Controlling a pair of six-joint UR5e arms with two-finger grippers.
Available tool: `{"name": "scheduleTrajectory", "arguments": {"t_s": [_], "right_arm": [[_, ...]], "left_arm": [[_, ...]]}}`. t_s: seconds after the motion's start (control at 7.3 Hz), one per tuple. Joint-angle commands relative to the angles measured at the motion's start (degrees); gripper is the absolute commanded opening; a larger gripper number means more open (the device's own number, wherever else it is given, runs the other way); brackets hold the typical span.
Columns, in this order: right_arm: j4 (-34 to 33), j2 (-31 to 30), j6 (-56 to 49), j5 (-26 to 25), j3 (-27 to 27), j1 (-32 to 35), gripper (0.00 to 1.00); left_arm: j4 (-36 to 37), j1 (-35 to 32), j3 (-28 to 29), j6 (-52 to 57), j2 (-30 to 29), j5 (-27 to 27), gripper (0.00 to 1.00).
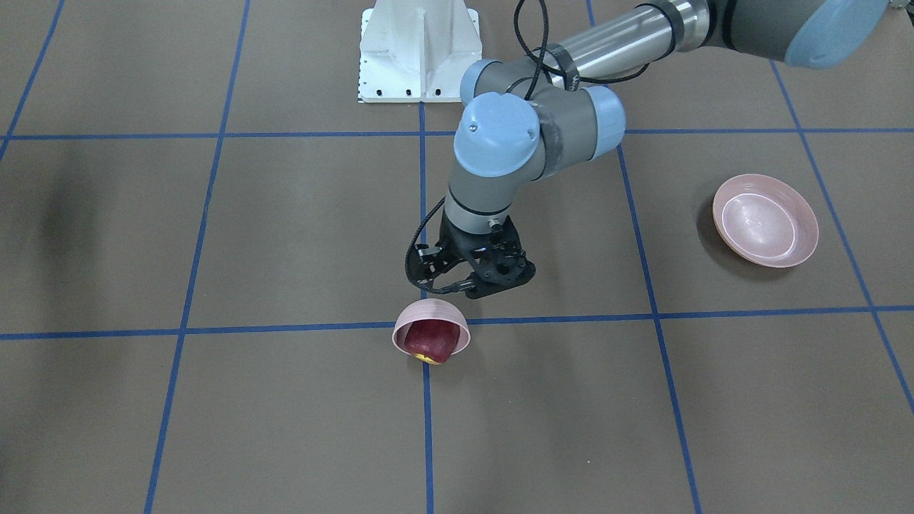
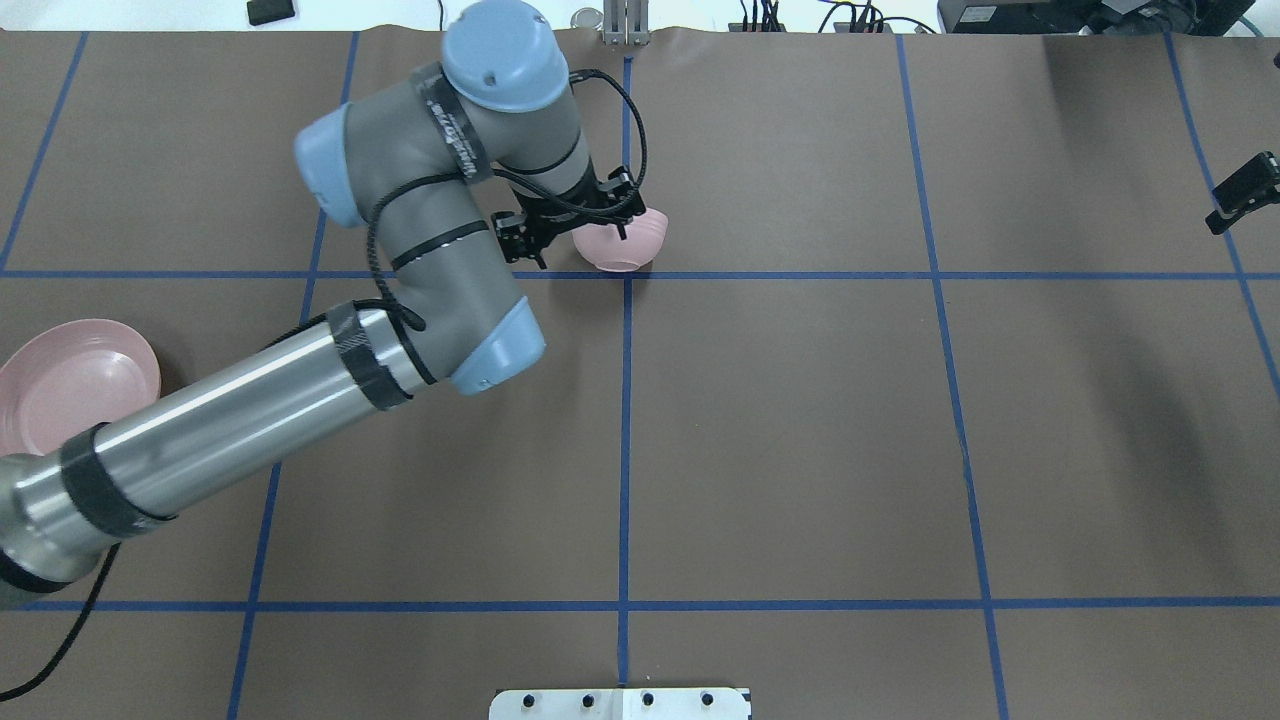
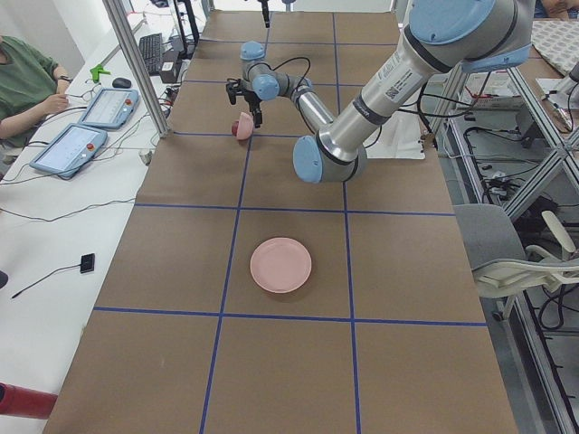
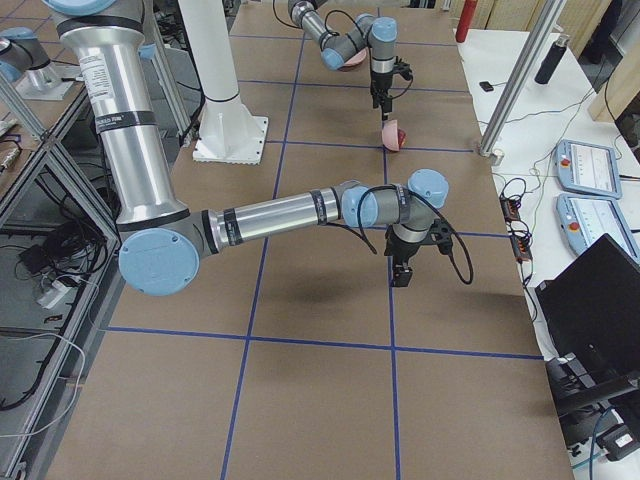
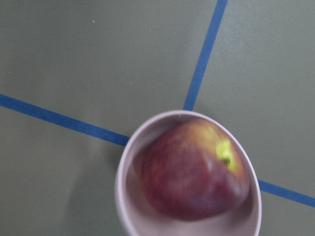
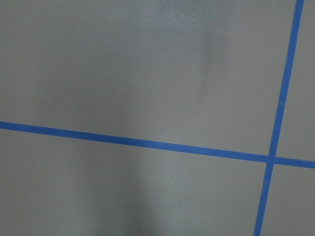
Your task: Move apple from plate to bowl
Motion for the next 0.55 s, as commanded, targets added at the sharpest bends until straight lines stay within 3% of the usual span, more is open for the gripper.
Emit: {"name": "scheduleTrajectory", "arguments": {"t_s": [0.0, 0.14, 0.41], "right_arm": [[0.42, -0.34, 0.30, 0.42, -0.19, 1.02, 1.00], [0.33, -0.69, 0.13, 0.42, -0.19, 1.64, 1.00], [0.50, -2.79, -0.49, 0.33, -0.19, 4.35, 1.00]], "left_arm": [[4.15, -7.22, -14.86, 17.78, 13.74, -0.75, 0.98], [5.03, -11.52, -16.82, 19.06, 17.63, -3.28, 0.98], [5.21, -18.13, -21.38, 37.86, 26.84, -6.72, 0.98]]}}
